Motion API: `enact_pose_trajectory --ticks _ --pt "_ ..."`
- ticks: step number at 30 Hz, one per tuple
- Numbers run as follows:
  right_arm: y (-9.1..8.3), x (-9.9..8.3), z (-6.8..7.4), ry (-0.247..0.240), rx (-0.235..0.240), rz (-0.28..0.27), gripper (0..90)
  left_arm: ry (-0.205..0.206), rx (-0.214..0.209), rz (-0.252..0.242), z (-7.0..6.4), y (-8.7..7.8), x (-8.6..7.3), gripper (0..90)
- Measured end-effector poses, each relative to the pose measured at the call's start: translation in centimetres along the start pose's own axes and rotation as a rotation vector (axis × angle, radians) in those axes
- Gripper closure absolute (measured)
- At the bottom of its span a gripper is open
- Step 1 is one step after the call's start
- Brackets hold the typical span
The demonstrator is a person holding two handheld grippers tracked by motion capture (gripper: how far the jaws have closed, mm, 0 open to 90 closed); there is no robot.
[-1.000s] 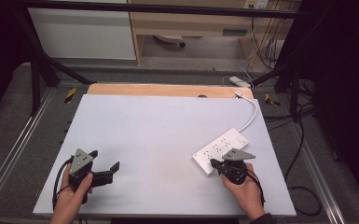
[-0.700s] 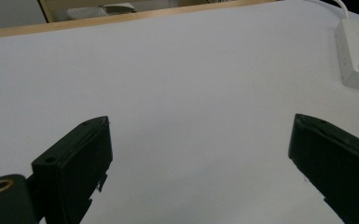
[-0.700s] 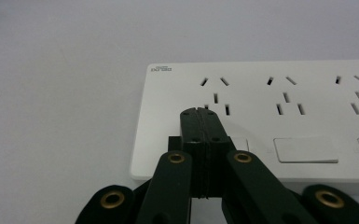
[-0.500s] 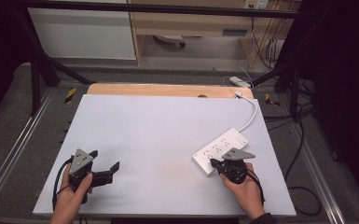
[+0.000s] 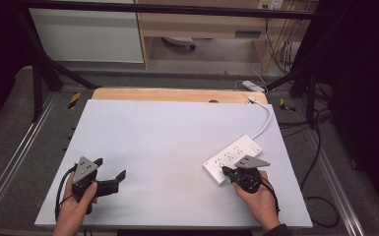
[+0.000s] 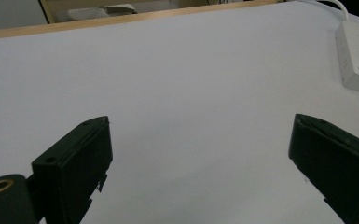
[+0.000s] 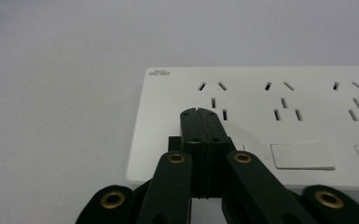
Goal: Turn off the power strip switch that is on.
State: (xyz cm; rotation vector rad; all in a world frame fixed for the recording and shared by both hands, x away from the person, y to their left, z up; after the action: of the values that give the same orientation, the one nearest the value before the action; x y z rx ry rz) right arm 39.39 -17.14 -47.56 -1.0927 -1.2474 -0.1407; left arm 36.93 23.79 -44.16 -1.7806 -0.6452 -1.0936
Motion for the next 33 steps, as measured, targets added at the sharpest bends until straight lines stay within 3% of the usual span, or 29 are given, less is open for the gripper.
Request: enact_pose_trajectory --ticks 8,25,33 --pt "-0.1 0.4 0.1 -0.005 0.004 -0.029 90.0 -0.018 0.018 -0.002 0.5 -0.2 -0.1 6.3" --pt "-0.6 1.0 -0.3 0.009 0.000 -0.086 90.0 -0.016 0.024 0.006 0.6 -0.2 -0.2 6.3" --pt "-0.8 1.3 -0.4 0.025 -0.004 -0.118 84.5 -0.015 0.021 0.008 0.5 -0.2 -0.2 6.3"
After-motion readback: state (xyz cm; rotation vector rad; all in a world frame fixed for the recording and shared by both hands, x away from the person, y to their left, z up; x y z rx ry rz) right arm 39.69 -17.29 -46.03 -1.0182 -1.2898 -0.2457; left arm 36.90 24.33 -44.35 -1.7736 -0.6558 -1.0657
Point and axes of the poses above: each handheld gripper's, and its own axes: y roughly forward along the jaws, x roughly out of its top, z roughly to its left, the point moved 6 cm from there along y, roughly forward along the jaws, and after that the axes turned 9 degrees about -y, right-handed, at the moved point
